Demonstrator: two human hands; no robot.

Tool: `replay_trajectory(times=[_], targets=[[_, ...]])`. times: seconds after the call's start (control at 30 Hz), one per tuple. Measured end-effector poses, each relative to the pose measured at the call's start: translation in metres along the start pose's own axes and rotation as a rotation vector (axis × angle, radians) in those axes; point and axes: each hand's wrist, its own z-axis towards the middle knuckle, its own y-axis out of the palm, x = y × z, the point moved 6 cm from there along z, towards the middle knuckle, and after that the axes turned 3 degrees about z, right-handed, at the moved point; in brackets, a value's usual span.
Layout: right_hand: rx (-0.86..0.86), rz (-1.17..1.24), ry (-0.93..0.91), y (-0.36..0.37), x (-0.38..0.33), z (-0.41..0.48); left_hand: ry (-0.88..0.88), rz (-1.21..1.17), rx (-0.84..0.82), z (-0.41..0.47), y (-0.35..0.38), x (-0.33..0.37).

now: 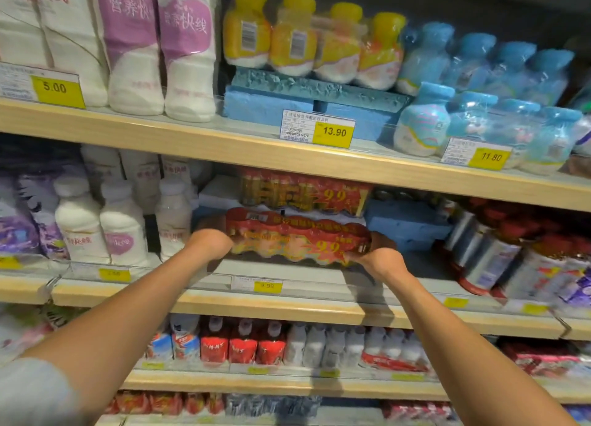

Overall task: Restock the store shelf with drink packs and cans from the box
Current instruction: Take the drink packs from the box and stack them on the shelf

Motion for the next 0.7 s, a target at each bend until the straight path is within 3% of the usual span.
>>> replay_trajectory(times=[0.23,0.7], targets=[[-0.015,-0.009,0.091,0.003,0.006,0.026,0.115,-0.118,0.040,0.018,-0.002,0.016],[-0.025,-0.022,0.077,0.007,0.013,0.050,0.209,-0.129,0.103,0.026,-0.004,0.025]])
